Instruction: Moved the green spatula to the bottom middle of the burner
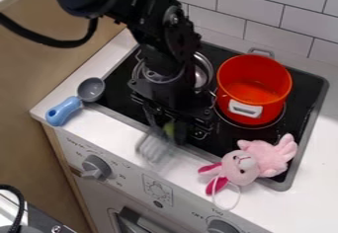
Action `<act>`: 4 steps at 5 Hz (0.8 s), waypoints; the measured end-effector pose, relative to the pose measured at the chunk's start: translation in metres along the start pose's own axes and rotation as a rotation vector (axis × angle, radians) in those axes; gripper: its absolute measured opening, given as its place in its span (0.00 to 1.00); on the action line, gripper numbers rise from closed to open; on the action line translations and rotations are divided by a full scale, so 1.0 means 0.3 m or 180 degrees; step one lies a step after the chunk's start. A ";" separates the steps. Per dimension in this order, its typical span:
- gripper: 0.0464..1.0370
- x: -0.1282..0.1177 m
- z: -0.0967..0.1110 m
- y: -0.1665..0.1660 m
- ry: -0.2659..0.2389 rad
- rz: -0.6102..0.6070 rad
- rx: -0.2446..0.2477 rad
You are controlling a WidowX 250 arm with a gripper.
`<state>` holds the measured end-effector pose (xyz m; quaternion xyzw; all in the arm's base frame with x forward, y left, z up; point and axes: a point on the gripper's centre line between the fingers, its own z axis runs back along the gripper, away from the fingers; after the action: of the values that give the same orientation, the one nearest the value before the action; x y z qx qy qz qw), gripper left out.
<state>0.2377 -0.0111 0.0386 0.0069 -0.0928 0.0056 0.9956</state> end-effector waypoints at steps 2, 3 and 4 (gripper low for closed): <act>0.97 -0.030 0.018 0.007 0.0285 0.0003 0.0048; 0.97 -0.004 0.050 0.004 0.0343 0.0037 0.0083; 0.96 0.024 0.112 0.002 0.0425 0.0014 0.0126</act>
<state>0.2385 -0.0108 0.0729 0.0260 -0.0261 0.0100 0.9993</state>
